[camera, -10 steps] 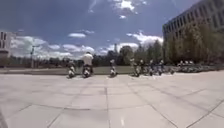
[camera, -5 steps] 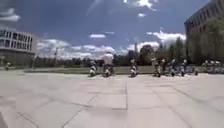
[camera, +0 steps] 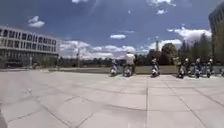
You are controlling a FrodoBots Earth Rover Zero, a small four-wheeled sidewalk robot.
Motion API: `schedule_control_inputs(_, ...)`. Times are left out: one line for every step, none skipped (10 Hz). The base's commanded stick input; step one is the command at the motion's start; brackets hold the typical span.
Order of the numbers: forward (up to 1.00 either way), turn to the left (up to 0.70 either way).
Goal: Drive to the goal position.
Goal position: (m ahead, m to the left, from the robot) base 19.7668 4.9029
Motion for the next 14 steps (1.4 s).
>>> schedule_control_inputs(0.00, 0.70)
schedule_control_inputs(0.00, 0.70)
schedule_control_inputs(0.00, 0.02)
schedule_control_inputs(0.00, 0.03)
schedule_control_inputs(0.00, 0.13)
schedule_control_inputs(0.00, 0.31)
schedule_control_inputs(0.00, 0.26)
schedule_control_inputs(0.29, 0.07)
schedule_control_inputs(0.70, 0.00)
schedule_control_inputs(0.70, 0.00)
schedule_control_inputs(0.70, 0.00)
schedule_control_inputs(0.70, 0.00)
schedule_control_inputs(0.70, 0.08)
schedule_control_inputs(0.70, 0.12)
